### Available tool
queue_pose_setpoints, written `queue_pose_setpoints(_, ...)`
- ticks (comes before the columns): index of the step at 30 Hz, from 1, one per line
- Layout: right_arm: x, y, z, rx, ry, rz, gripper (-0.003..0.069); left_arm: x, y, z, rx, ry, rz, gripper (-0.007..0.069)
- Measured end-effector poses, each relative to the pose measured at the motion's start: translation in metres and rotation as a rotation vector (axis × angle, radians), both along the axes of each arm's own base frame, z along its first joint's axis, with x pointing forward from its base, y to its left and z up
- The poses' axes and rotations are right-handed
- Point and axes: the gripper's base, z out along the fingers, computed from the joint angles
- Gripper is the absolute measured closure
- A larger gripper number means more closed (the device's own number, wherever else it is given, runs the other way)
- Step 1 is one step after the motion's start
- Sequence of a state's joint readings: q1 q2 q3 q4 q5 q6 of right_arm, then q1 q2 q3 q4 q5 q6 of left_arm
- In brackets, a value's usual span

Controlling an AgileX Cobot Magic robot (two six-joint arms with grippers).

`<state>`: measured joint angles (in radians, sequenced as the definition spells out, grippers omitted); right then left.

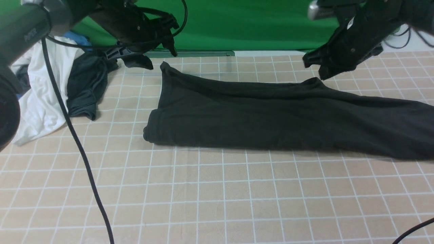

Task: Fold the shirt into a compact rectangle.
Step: 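Pull the folded dark garment lengthwise by its ends to straighten it flat on the table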

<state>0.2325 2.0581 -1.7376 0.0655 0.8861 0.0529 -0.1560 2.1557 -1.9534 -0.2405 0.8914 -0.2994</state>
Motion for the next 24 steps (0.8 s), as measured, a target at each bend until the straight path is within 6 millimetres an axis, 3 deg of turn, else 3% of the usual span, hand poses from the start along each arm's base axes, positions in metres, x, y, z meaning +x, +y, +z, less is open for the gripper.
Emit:
queue_pose_setpoints(4,0.003,0.027,-0.031,0.004,0.03,0.055,0.0631,-0.001,0.001,-0.005,0.028,0.027,-0.011,0.0231)
queue_pose_setpoints(9,0.012,0.057,-0.07,0.023,-0.017,0.096,0.0631,-0.002,0.002,-0.005,0.042,0.033,-0.022,0.053)
queue_pose_setpoints(11,0.017,0.06,-0.08,0.034,-0.061,0.092,0.0631,-0.002,0.002,-0.005,0.045,0.032,-0.026,0.0585)
queue_pose_setpoints(15,0.033,0.063,-0.087,0.075,-0.224,0.072,0.0631,-0.001,0.002,-0.005,0.047,0.022,-0.026,0.0611)
queue_pose_setpoints(19,0.05,0.058,-0.081,0.121,-0.425,0.04,0.0625,0.001,0.002,-0.004,0.044,-0.003,-0.02,0.061)
queue_pose_setpoints(24,0.061,0.041,-0.062,0.121,-0.449,0.004,0.061,0.0,0.002,0.0,0.054,0.007,-0.04,0.0608)
